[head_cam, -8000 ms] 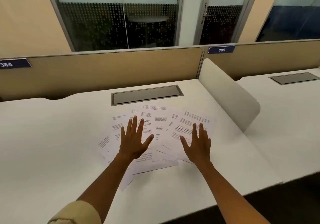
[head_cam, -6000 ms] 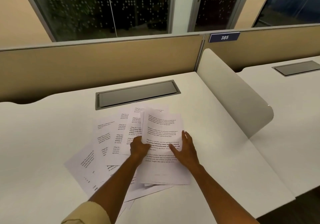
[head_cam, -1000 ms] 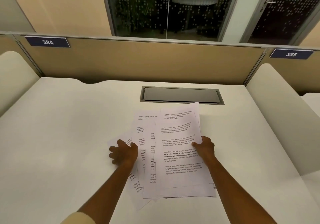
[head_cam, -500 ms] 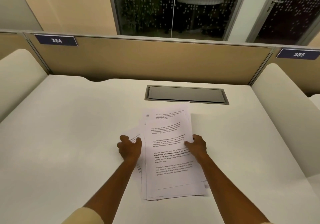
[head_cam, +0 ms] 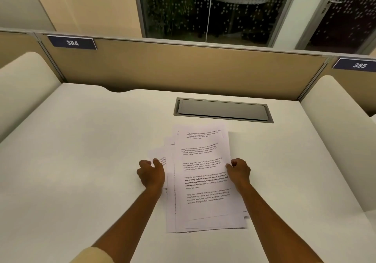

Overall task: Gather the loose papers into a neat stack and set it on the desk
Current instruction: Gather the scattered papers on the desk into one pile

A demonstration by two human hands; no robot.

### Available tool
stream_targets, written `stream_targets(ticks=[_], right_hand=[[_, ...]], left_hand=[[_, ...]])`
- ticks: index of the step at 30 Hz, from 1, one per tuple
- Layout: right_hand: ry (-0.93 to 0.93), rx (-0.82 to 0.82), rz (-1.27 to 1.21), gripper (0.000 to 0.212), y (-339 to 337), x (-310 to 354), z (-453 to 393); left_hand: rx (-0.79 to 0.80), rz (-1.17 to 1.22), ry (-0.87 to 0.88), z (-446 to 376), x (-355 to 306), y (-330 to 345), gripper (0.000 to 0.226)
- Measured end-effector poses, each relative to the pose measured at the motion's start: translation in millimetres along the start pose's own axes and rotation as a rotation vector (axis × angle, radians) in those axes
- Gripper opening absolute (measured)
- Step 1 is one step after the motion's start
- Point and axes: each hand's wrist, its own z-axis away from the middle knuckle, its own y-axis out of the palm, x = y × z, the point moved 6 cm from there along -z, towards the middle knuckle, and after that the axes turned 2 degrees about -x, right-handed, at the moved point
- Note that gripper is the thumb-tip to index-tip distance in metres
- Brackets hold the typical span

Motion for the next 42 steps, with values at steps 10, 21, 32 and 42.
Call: stream_targets(ticks=[10, 21, 32, 42], right_hand=[[-0.047, 0.147, -0.024, 0.028, 20.9, 21.6, 8.4], [-0.066, 0.056, 0.044, 0.036, 14.5, 20.6, 6.3], [0.032, 0.127, -0.062, 0.026, 19.2, 25.3, 7.1], [0.023, 0.277, -0.27, 0.09, 22.0, 9.2, -4.8]], left_hand=[[0.156, 0.178, -0.137, 3.9, -8.2, 28.0, 0.053], [0.231, 0.124, -0.135, -15.2, 18.9, 18.6, 0.042], [0.393, 0.18, 0.069, 7.9, 7.2, 36.5, 0.047], [0.659, 0.307, 0.269, 4.2, -27.0, 34.6, 0.048]])
